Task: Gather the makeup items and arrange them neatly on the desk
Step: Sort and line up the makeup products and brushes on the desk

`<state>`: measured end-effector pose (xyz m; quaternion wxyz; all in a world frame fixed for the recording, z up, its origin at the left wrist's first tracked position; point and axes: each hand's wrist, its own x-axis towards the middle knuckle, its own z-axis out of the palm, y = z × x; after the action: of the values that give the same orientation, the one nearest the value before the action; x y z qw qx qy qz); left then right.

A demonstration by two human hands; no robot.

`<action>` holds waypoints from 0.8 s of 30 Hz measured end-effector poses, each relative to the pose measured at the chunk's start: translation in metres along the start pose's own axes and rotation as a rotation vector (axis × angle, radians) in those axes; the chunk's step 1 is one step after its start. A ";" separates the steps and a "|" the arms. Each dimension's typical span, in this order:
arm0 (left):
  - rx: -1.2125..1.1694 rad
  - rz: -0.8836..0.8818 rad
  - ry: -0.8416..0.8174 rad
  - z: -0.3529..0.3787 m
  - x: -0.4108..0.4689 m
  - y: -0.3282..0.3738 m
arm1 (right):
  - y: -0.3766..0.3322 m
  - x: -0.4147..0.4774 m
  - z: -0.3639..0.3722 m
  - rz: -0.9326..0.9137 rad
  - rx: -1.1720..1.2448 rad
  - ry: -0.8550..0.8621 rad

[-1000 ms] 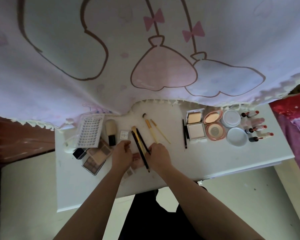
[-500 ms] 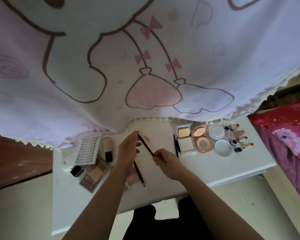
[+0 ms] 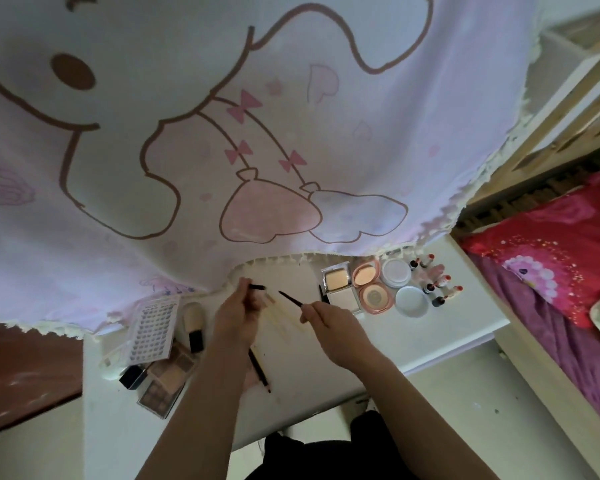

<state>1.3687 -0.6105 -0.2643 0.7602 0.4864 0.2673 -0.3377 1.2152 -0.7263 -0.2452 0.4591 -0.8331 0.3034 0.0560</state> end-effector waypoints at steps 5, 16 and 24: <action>-0.060 0.027 0.033 -0.016 0.012 0.031 | 0.034 -0.010 -0.012 0.100 0.180 0.096; 0.090 -0.153 -0.158 -0.019 -0.027 -0.020 | 0.004 -0.004 -0.007 0.150 0.722 0.302; 0.306 -0.122 -0.089 -0.026 -0.016 -0.025 | 0.013 0.005 0.005 0.272 0.710 0.193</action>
<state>1.3372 -0.5902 -0.2765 0.6664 0.5640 0.2081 -0.4410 1.2135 -0.7298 -0.2592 0.6765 -0.5761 0.4532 -0.0709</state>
